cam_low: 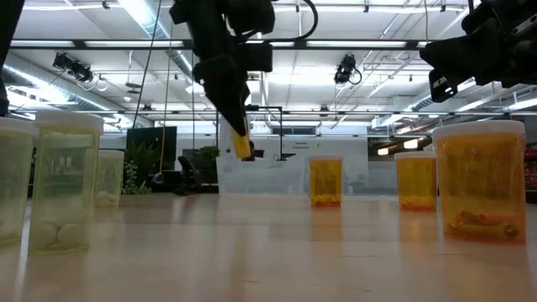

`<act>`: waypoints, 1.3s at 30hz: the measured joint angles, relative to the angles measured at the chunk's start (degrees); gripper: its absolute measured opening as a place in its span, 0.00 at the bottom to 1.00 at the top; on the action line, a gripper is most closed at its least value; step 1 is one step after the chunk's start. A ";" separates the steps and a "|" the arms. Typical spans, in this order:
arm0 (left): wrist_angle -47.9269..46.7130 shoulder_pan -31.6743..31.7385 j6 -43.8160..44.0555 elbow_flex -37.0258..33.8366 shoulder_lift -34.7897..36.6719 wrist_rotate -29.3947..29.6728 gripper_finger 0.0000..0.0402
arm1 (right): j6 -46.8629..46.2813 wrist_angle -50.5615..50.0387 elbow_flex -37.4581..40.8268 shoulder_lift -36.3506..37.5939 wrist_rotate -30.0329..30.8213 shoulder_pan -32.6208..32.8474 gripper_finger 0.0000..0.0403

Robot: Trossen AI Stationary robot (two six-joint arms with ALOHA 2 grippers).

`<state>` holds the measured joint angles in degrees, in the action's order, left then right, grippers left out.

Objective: Pick and place medicine bottles into bin by pill shape (circle, oval)
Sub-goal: Put the small orange pill bottle into the left transparent bin

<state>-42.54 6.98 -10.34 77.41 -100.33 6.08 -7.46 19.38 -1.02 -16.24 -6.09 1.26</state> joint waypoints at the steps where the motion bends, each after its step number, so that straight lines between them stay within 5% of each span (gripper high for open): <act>1: 0.05 1.04 -0.70 0.65 0.00 -0.04 0.31 | 0.00 0.02 0.01 0.01 0.00 0.01 0.13; 22: 12.98 18.48 -9.79 6.45 -2.23 0.09 0.30 | 0.00 0.01 0.00 0.00 0.00 0.02 0.13; 39: -7.42 25.89 -11.00 28.38 -19.83 -3.34 0.32 | 0.00 -0.08 0.01 -0.42 0.01 0.01 0.13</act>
<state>-49.96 32.87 -21.35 105.79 -120.17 2.74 -7.46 19.30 -1.00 -16.66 -6.08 1.26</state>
